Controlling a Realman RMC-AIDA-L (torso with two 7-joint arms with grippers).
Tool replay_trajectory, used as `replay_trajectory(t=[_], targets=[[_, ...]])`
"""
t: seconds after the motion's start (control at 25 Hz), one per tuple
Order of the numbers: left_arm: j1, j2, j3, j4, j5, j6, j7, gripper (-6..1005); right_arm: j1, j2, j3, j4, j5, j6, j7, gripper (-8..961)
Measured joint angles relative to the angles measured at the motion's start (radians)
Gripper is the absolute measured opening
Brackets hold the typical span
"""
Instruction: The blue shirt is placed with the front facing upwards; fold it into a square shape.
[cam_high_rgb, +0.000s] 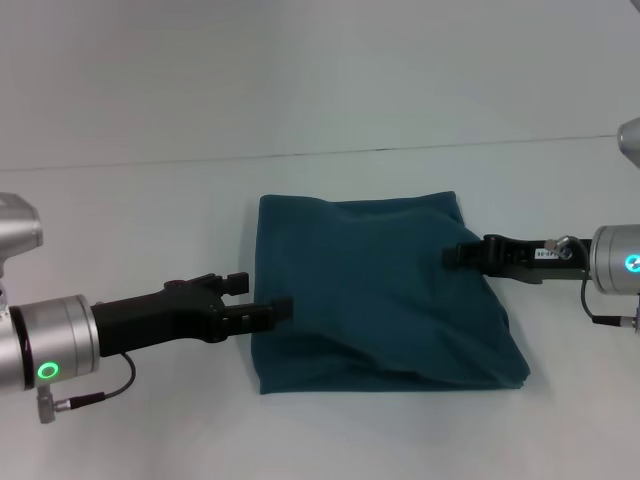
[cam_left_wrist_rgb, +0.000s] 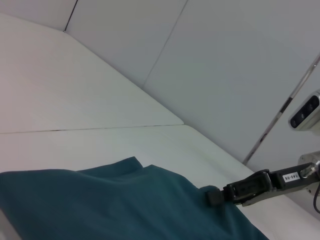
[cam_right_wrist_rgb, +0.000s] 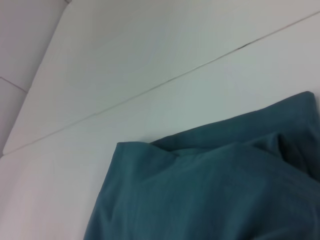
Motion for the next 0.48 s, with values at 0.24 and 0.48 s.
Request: replay_trajectory(t=[0.24,0.48], targets=[[-0.001,0.001,0.0,0.0,0.0,0.0,0.0,963,0.006,0.001,-0.001,0.018,-0.004,0.02,-0.005,261],[-0.001,0.001,0.0,0.0,-0.001,0.0,0.0,963,0.002,0.0,0.002,0.021,0.001,0.036,-0.015,105]])
